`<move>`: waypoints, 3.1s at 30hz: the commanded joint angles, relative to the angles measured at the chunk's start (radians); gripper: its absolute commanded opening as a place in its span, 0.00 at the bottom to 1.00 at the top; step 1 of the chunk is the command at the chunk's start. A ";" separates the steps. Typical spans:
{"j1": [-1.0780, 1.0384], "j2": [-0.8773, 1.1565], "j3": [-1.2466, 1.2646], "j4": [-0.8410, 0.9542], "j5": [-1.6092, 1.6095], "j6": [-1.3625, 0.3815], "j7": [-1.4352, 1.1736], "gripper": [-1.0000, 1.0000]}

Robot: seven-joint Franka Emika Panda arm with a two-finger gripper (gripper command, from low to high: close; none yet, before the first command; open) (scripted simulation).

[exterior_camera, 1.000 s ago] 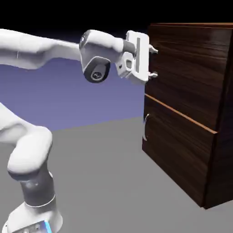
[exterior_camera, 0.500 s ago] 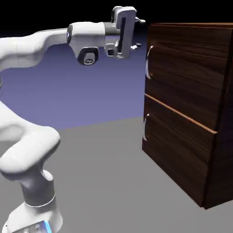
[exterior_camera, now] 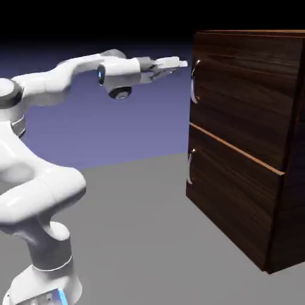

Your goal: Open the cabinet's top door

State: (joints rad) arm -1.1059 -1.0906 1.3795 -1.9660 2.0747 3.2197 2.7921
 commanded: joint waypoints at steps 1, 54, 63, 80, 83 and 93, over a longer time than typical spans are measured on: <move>-0.023 -0.011 0.029 0.018 0.044 0.004 0.043 0.50; 0.395 -0.667 -1.065 -1.098 -0.209 -1.557 -0.173 0.00; 0.236 -0.536 -1.329 -1.084 -0.425 -1.835 -0.285 0.00; 0.371 0.071 -1.828 -0.774 -0.992 -2.154 -0.645 0.00; 0.434 0.180 -1.904 -0.687 -1.065 -2.212 -0.700 0.00; 0.692 0.542 -2.173 -0.345 -1.246 -2.455 -0.893 0.00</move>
State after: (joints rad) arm -0.4135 -0.5484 -0.7936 -2.3109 0.8296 0.7660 1.8995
